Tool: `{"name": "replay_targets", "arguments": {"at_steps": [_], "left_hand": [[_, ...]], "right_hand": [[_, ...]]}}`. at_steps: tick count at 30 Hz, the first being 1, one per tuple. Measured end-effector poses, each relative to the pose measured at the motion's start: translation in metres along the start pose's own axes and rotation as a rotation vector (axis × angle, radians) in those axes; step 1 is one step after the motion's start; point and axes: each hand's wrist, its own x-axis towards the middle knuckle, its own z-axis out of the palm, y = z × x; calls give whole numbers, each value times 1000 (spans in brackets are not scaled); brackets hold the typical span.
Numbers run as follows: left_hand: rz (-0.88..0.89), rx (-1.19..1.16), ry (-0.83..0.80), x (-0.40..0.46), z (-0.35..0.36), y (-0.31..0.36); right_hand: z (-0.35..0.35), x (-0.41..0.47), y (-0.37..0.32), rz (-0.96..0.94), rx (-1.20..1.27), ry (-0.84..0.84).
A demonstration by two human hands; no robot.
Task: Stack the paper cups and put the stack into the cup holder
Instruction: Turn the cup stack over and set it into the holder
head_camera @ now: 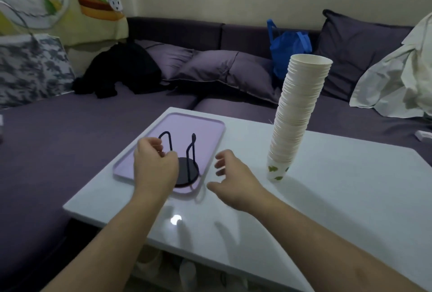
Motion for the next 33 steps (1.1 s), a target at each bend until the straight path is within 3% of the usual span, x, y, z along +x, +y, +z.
{"name": "replay_targets", "arguments": {"at_steps": [3,8,16,23,29,33], "left_hand": [[-172,96,-94,25,-5,-22],[-220,194,-283,38,5,-38],[-57,143,-209,39,6,-23],[54,136,-368,-18,15,0],[13,184,-513,-64,43,-12],[-11,201,-506,-69,50,-17]], "right_hand": [[21,34,-19,-23,22,-28],[41,72,-28,-40,57,-84],[30,76,-16,-108,220,11],[-19,9,7,-121,179,61],[-28,-37,55,-7,224,14],[-22,-36,71,20,250,8]]}}
